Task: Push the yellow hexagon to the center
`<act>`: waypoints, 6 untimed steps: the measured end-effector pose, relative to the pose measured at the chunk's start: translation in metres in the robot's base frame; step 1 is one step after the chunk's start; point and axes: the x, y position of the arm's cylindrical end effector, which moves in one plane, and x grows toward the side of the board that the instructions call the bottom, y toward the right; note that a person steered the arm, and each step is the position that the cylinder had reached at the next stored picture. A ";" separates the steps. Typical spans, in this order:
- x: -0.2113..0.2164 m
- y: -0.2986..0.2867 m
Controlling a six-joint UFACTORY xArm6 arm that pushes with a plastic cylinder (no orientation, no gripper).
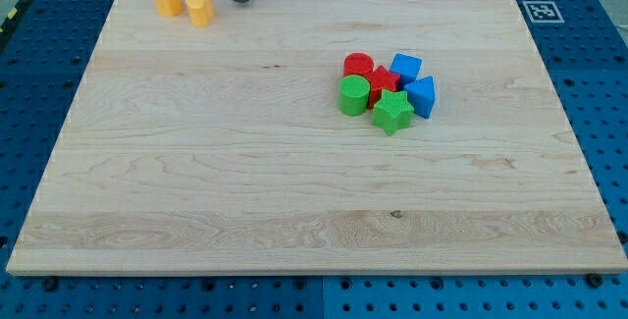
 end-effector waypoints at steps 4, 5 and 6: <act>-0.022 -0.061; -0.023 -0.074; -0.022 -0.092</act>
